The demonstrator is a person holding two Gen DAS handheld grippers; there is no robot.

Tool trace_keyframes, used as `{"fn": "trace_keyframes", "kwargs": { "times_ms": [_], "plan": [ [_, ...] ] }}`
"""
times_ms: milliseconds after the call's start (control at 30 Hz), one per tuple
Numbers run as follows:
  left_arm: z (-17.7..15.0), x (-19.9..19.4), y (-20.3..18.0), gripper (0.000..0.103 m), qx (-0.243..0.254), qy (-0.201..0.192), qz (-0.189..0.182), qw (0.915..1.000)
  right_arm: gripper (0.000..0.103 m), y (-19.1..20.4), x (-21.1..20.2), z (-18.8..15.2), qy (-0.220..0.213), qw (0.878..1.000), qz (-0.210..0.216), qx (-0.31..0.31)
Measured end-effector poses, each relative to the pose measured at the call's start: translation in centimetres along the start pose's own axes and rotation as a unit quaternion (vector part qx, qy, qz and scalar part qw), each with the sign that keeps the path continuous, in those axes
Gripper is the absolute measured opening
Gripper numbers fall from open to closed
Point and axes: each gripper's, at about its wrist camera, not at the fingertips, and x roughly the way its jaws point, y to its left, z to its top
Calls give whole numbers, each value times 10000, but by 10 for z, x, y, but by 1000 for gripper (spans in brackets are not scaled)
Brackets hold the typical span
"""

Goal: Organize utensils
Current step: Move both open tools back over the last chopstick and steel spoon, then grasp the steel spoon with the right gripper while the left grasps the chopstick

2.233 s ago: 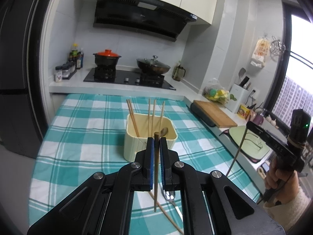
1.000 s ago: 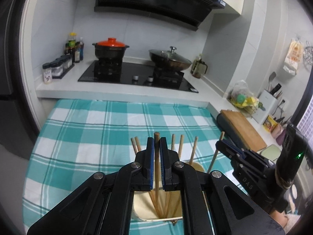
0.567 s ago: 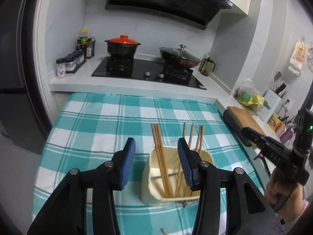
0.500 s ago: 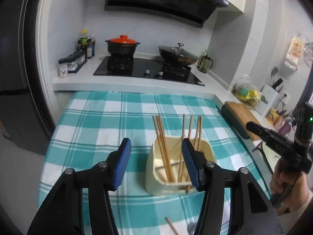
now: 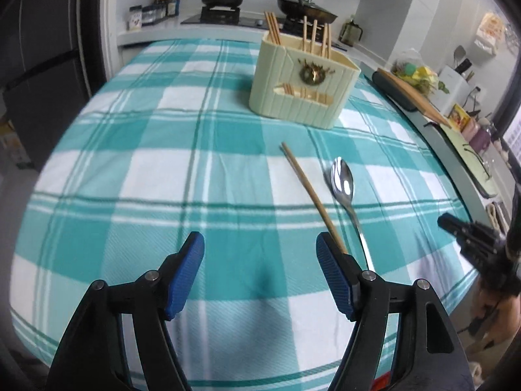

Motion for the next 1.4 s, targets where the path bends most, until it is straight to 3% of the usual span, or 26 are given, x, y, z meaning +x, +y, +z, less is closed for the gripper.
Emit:
{"fn": "trace_keyframes", "kwargs": {
  "times_ms": [100,233,533,767,900,1100,1167,1233,1400],
  "plan": [
    [-12,14,-18,73,-30,82,9,10000,13,9,-7,-41,31,9998,-38,204],
    [-18,31,-37,73,31,119,111,9999,13,19,-16,-62,-146,9995,57,281],
    [-11,59,-57,73,159,161,197,9995,13,28,-19,-67,-327,9989,107,309],
    [-2,88,-71,83,688,158,793,9944,14,37,-16,-71,-295,9992,160,212],
    [2,89,-60,85,511,167,863,9948,14,41,-18,-67,-328,9992,176,126],
    [4,86,-35,85,301,95,1076,9937,14,62,-6,-50,-235,9983,535,-23],
    [5,85,-28,85,214,66,1128,9934,19,71,1,-45,-176,9977,651,-27],
    [5,84,-23,85,200,50,1131,9934,41,79,9,-40,-90,9974,718,8],
    [3,82,-21,85,237,50,1098,9937,41,103,29,-21,-39,9960,889,-75]
  ]
}}
